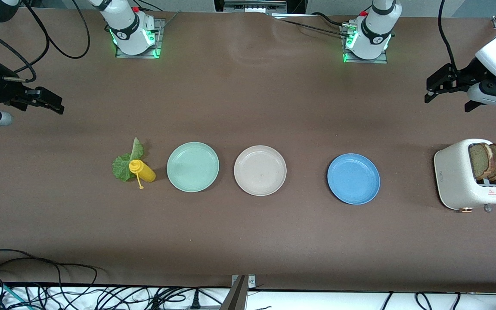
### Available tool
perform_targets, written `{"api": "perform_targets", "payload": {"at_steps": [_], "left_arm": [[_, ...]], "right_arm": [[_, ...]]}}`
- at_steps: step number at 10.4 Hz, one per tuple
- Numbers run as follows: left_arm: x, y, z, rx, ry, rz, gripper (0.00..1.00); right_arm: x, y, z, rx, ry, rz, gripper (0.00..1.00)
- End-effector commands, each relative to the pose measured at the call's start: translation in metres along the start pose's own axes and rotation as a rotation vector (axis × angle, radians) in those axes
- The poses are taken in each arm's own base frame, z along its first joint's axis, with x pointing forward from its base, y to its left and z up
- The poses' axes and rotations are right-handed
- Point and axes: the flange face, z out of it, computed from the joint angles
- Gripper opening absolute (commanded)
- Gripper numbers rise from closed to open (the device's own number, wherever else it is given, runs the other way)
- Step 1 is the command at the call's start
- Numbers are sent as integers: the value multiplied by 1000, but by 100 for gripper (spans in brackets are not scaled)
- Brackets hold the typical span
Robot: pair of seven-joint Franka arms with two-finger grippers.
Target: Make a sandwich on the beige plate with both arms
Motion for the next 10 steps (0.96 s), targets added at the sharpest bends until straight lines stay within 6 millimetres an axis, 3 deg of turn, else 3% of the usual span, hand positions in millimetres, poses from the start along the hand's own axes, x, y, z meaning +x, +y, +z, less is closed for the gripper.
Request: {"api": "perform_targets", "payload": {"at_steps": [1, 10], "left_arm": [[-5, 0, -2, 21, -14, -25, 100], [-5, -3, 5, 42, -65, -22, 100]], "right_arm": [[-3, 1, -9, 10, 17, 40, 100], [-10, -21, -9, -37, 6, -16, 100]]}}
